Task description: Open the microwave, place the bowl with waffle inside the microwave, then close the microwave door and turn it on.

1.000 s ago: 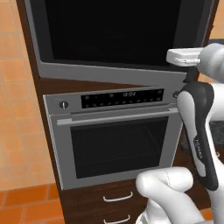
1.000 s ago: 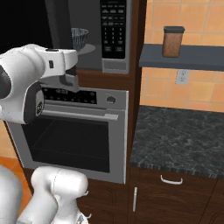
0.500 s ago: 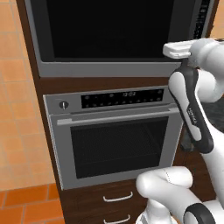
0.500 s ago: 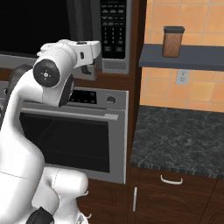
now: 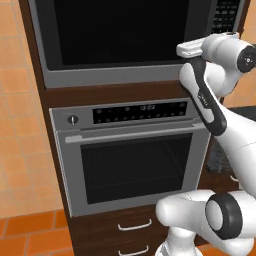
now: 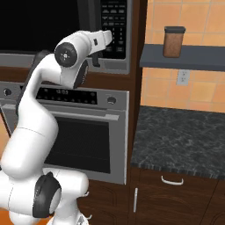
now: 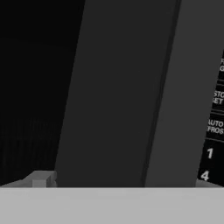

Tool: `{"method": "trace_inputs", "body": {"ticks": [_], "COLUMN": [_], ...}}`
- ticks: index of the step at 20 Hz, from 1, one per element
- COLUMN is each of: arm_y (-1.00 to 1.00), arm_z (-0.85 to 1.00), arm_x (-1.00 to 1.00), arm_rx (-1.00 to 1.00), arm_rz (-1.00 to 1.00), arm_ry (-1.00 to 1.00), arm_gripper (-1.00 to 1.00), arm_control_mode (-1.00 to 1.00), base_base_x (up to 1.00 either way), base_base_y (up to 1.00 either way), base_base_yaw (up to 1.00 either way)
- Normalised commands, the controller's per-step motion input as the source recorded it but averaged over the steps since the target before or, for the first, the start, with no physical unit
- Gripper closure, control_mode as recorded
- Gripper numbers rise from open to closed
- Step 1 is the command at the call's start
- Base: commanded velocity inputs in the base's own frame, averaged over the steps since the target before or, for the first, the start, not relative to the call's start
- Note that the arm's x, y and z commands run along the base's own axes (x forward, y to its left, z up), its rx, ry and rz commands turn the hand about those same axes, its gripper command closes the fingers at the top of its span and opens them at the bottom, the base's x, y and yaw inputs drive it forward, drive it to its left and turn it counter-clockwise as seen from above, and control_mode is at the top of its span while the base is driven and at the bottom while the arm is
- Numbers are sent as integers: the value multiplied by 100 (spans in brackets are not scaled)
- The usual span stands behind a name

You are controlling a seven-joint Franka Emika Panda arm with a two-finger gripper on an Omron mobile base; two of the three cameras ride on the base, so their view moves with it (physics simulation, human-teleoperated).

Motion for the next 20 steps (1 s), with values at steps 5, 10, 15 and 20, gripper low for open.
{"method": "trace_inputs", "body": {"ticks": [5, 10, 15, 20], "arm_y": [10, -23, -46, -53], "arm_z": [19, 41, 29, 4], "arm_x": [94, -71, -81, -91], "arm_rx": [-15, 1, 4, 0], "arm_rz": [-10, -2, -1, 1], "arm_ry": [5, -8, -8, 0], "arm_gripper": [-100, -100, -100, -100], "arm_control_mode": [-100, -100, -100, -100], "base_base_x": [0, 0, 0, 0], "base_base_y": [0, 0, 0, 0], "base_base_yaw": [0, 0, 0, 0]}}
